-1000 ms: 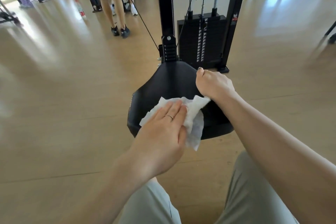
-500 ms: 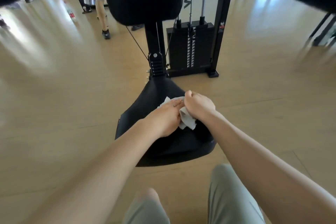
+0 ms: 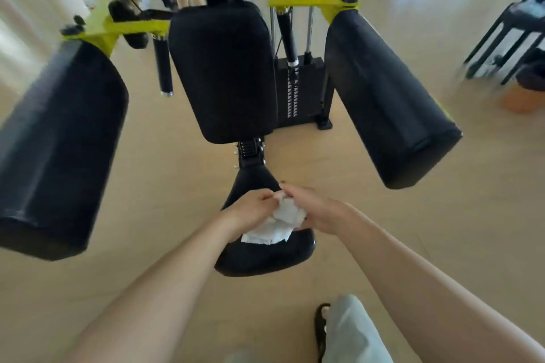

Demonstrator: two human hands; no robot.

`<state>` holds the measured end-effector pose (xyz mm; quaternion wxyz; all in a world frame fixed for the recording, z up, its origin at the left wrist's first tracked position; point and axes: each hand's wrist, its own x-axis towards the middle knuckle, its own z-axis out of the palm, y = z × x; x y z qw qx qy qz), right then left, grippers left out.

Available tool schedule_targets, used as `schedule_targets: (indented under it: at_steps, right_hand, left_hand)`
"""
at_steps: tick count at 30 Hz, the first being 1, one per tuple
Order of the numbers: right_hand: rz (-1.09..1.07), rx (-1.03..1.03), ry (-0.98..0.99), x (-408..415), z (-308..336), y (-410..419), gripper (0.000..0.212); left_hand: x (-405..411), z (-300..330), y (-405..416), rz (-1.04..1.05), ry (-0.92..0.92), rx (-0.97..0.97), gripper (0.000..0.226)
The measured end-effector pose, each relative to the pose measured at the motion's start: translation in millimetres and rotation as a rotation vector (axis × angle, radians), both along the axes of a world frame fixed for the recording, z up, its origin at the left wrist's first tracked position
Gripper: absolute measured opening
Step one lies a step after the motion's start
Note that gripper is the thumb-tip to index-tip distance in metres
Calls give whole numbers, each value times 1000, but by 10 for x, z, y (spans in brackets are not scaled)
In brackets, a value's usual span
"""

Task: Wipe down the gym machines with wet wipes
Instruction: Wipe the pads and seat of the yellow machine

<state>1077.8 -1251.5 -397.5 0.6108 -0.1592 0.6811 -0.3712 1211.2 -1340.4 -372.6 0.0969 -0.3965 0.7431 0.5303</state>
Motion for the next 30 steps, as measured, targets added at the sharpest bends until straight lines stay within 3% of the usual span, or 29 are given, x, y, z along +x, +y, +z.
schedule_targets:
  at_steps: [4,8,13,15,20,25,30]
  right_hand:
    - [-93,-32,-76,98,766,111,38]
    - [-163,-36,-24,193,1476,171,38]
    - [-234,-147,43,187,2090,264,23]
    - [-284,-182,32,146,2246,316,15]
    - [-442,-263,-46,-35,2546,529,21]
    - [-548,-245,-5,-471,2705,800,21]
    - [-651,-287,-27,-1186,2866,1186,29]
  left_hand:
    - [-2,719,57,107,41,-10,21]
    - [43,1325,74,209,-6,17,17]
    - [116,1966,102,142,-66,164,26]
    - [93,2163,118,121,-37,165,22]
    - [-173,2418,212,174,118,141,18]
    - [-733,2580,413,253,145,322,33]
    - [-1650,2687,710,129,158,108,22]
